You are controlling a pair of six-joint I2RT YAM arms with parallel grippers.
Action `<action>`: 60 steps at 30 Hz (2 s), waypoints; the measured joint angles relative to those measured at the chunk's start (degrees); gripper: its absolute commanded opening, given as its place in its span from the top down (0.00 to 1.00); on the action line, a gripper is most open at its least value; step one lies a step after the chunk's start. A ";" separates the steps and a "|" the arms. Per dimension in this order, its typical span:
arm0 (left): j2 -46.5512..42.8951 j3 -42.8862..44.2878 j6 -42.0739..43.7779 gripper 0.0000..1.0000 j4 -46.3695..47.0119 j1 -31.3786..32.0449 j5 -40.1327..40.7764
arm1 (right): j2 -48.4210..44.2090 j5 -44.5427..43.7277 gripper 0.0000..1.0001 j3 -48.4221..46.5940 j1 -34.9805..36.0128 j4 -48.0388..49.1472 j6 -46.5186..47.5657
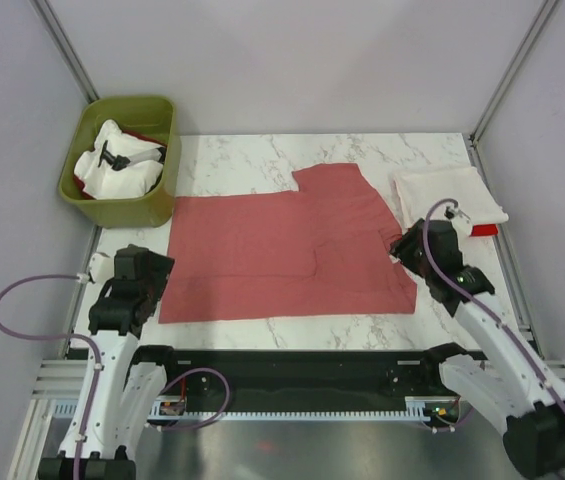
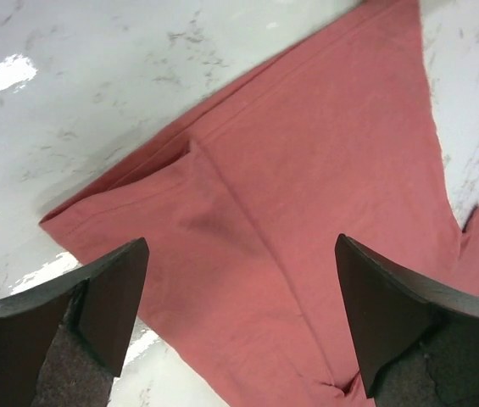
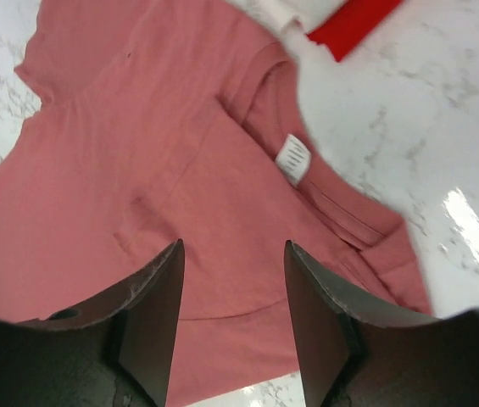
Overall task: Fold and stack the t-shirts
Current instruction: Fold the tshirt
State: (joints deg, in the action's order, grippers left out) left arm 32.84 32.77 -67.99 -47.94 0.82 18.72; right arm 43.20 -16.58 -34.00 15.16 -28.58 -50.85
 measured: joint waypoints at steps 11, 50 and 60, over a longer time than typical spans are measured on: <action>21.92 12.04 20.72 0.04 17.20 0.00 -11.85 | 30.16 7.17 0.43 -17.14 0.22 10.54 13.27; 83.43 59.87 36.46 0.11 25.81 3.50 -15.91 | 107.14 0.98 0.51 -96.63 -0.46 9.55 30.80; 86.88 60.13 36.39 0.12 19.89 2.43 -14.05 | 105.48 6.21 1.00 -92.06 -6.01 12.98 23.23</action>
State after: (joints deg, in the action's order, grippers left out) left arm 119.72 92.90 -31.59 -28.05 3.25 4.67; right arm 148.68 -10.37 -126.06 9.15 -15.59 -27.62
